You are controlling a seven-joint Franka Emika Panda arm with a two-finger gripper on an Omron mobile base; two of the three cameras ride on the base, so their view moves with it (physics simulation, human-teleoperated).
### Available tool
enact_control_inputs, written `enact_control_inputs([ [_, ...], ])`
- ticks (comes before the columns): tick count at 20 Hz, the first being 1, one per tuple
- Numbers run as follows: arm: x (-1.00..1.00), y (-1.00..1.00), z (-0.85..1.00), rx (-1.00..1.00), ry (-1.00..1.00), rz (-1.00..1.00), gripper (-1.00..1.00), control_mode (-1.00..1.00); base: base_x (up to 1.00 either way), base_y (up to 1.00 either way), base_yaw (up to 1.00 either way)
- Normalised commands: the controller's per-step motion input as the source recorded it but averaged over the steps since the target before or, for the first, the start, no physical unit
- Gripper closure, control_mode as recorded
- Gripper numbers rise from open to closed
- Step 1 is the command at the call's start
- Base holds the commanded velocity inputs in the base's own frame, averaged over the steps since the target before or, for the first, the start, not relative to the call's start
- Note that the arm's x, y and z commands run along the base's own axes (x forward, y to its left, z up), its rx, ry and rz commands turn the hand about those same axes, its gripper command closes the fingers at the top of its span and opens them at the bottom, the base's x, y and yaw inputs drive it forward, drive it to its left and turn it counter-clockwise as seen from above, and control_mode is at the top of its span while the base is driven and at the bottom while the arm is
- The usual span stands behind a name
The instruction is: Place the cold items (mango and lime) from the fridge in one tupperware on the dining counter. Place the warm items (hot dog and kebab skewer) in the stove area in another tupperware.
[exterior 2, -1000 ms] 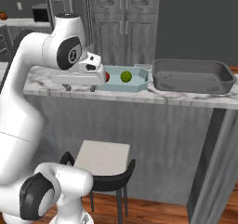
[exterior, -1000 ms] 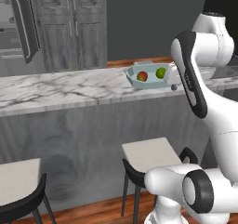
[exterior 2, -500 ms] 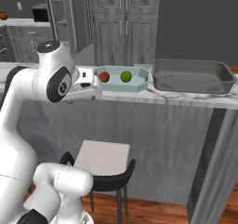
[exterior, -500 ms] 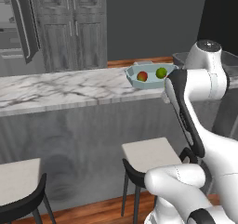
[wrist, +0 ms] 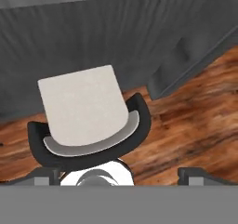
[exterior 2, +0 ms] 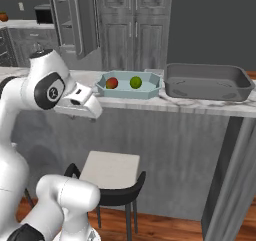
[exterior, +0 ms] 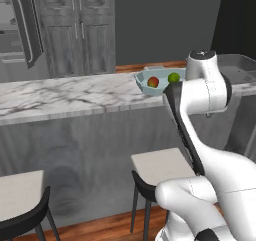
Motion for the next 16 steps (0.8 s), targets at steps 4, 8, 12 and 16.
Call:
enact_control_inputs([
  [4, -0.13, 0.03, -0.20, 0.33, 0.05, -0.25, -1.00, -1.00, 0.00, 0.00, 0.00],
  [8, -0.09, 0.02, -0.47, 0.28, -0.01, 0.00, -1.00, -1.00, 0.00, 0.00, 0.00],
  [12, 0.00, 0.00, -0.46, 0.08, 0.01, 0.00, -1.00, -1.00, 0.00, 0.00, 0.00],
  [16, 0.00, 0.00, -0.07, 0.00, 0.08, 0.01, -1.00, -1.00, 0.00, 0.00, 0.00],
])
